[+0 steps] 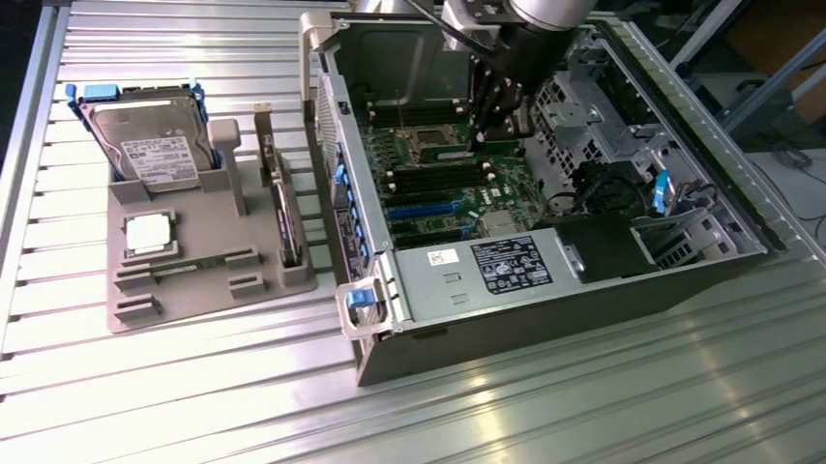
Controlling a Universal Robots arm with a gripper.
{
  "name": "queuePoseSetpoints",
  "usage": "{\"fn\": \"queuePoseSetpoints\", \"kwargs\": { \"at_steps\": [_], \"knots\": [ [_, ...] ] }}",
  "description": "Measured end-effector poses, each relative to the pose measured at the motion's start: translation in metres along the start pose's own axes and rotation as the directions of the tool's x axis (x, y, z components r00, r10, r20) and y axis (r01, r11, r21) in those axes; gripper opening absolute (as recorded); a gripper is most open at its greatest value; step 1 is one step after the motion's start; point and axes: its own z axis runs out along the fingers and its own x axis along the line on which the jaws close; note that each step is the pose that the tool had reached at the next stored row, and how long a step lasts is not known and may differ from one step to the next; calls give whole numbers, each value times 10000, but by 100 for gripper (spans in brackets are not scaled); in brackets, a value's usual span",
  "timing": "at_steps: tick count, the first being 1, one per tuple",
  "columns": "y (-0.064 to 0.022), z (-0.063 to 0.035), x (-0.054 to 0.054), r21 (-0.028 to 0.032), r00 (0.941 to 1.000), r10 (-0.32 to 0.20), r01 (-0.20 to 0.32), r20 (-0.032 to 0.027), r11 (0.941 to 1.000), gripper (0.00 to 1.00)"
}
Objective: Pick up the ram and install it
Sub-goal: 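Insert the ram into the slot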
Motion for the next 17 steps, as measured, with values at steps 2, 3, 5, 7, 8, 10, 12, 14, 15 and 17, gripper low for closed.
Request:
{"fn": "queuePoseSetpoints", "kwargs": {
  "at_steps": [2, 3, 5, 7, 8, 10, 12, 14, 15, 17],
  "knots": [
    [7, 45, -10, 0, 10000, -10, 10, 0, 10000, 12],
    [10, 76, -20, -1, 10000, -27, 27, -2, 10000, 12],
    [17, 102, -30, 0, 10000, -39, 39, -3, 10000, 12],
    [37, 130, -41, 0, 10000, -48, 48, -1, 10000, 12],
    [44, 142, -44, 0, 10000, -52, 52, -2, 10000, 12],
    [50, 211, -57, 0, 10000, -63, 63, -3, 10000, 12],
    [56, 267, -65, 0, 10000, -63, 63, -3, 10000, 12],
    [64, 295, -67, 0, 10000, -63, 63, -3, 10000, 12],
    [71, 321, -67, 0, 10000, -62, 62, -3, 10000, 12],
    [76, 381, -72, 0, 10000, -63, 63, -3, 10000, 12]
  ]
}}
